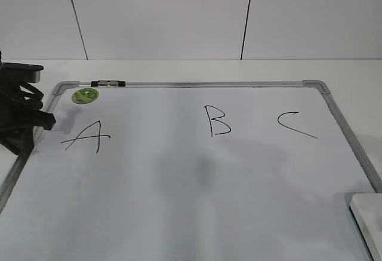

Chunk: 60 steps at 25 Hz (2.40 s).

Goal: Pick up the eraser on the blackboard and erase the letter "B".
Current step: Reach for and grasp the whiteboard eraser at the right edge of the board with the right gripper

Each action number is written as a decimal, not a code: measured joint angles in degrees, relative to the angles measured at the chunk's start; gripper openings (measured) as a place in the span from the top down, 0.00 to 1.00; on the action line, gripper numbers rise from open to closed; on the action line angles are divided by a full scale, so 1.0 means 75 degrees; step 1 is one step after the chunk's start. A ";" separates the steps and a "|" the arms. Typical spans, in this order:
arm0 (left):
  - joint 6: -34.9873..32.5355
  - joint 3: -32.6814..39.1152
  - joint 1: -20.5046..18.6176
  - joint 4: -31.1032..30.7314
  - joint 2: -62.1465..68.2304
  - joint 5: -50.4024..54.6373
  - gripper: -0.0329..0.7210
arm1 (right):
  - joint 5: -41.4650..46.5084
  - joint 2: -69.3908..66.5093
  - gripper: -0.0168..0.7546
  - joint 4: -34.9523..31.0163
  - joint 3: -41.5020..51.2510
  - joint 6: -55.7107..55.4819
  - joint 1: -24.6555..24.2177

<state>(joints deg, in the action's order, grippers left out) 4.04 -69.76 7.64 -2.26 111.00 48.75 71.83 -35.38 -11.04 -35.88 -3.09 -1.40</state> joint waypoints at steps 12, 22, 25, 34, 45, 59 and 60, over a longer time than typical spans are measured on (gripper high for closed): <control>0.0041 -0.0017 0.0000 0.0046 0.0016 0.0020 0.89 | 0.0000 0.0000 0.22 0.0000 0.0000 0.0000 0.0000; 0.0041 -0.0017 0.0000 0.0093 0.0016 0.0032 0.89 | 0.0000 -0.0537 0.11 -0.0136 0.0000 0.0000 0.0000; 0.0041 -0.0017 0.0000 0.0109 0.0016 0.0047 0.89 | -0.0005 -0.1084 0.11 -0.0095 0.0000 0.0036 0.0000; 0.0041 -0.0017 0.0000 0.0109 0.0016 0.0047 0.89 | -0.0551 -0.2918 0.11 -0.0081 -0.0079 0.0589 0.0000; 0.0041 -0.0017 0.0000 0.0109 0.0016 0.0047 0.89 | -0.1183 -0.4806 0.11 -0.0052 -0.0708 0.1100 0.0000; 0.0041 -0.0017 0.0000 0.0121 0.0016 0.0034 0.89 | -0.1913 -0.5906 0.11 0.0501 -0.0729 0.1139 0.0550; 0.0041 -0.0017 0.0000 0.0121 0.0016 0.0034 0.89 | -0.1968 -0.5945 0.11 0.0535 -0.0729 0.1110 0.0569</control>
<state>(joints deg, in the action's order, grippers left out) 4.35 -69.89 7.64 -1.35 111.12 49.00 57.08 -79.97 -7.03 -41.35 5.23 2.86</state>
